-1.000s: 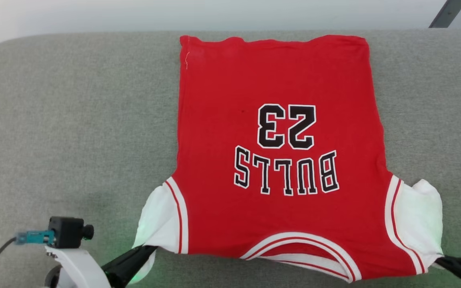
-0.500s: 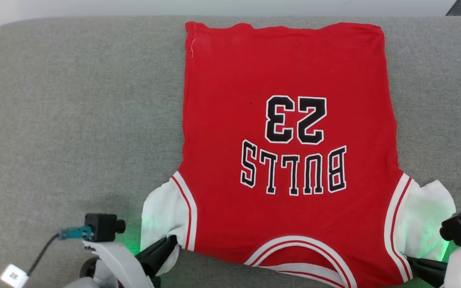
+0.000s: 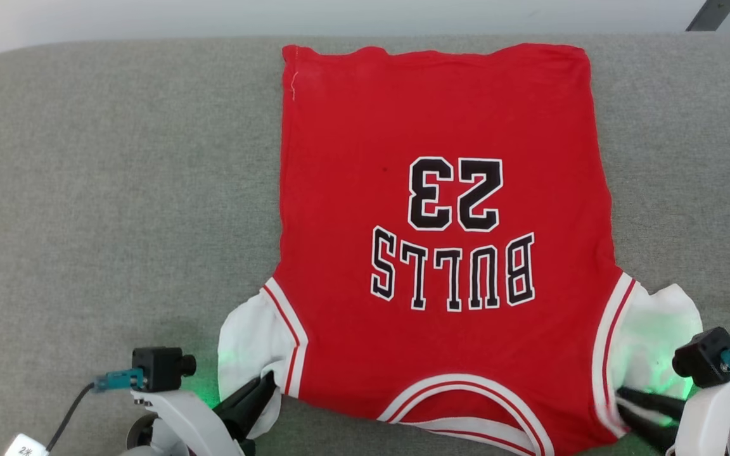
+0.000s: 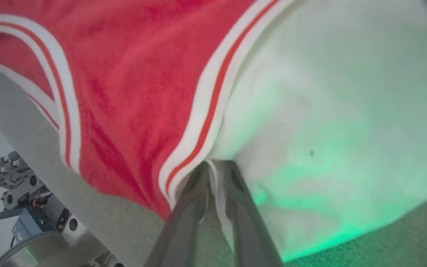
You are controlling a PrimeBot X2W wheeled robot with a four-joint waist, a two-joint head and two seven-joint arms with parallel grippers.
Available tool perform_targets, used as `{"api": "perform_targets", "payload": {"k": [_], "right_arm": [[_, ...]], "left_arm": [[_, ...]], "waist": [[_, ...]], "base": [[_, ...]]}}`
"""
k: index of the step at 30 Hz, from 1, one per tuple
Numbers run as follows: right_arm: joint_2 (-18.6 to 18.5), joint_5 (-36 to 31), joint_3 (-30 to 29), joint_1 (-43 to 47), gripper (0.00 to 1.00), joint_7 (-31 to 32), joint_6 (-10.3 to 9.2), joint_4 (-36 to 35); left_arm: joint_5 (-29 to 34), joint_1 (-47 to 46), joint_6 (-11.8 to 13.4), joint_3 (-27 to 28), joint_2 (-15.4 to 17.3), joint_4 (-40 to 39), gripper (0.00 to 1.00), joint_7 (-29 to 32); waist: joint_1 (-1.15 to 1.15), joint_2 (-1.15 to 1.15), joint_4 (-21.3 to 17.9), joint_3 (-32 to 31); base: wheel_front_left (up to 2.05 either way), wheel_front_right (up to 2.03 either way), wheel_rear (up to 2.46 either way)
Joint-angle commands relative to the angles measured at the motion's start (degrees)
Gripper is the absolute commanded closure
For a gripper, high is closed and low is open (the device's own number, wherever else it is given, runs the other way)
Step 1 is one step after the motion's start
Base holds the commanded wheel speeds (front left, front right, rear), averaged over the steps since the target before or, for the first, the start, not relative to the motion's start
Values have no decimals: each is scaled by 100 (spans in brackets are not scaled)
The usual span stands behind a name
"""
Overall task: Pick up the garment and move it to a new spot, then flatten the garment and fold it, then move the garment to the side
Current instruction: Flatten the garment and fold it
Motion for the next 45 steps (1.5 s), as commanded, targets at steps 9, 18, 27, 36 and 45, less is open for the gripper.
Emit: {"api": "perform_targets", "payload": {"k": [9,18,27,36,45], "right_arm": [[-762,373,-2122,606,0,661,-23,-1513],[-153,239,-3528,-1276,0,2082,-23,-1201],[758,-1198,-2873,-4132,0,3910,-23,1077],[1201,-2478,-2668,-5747,0,4198,-23,2987],[1442,-2970,-2407,-6301,7,4218,-22,3961]], "left_arm": [[280,126,150,-165,-195,-360,100,-49],[673,-439,262,-188,-498,-677,100,20],[875,-932,72,-264,-999,-608,100,116],[860,-1103,-88,-313,-1281,-148,100,78],[855,-1286,-126,-294,-1340,124,100,24]], "waist": [[0,0,148,198],[0,0,735,896],[0,0,1396,1576],[0,0,1783,2082],[0,0,1766,2318]], "base": [[0,0,0],[0,0,0],[0,0,0],[0,0,0],[0,0,0]]}}
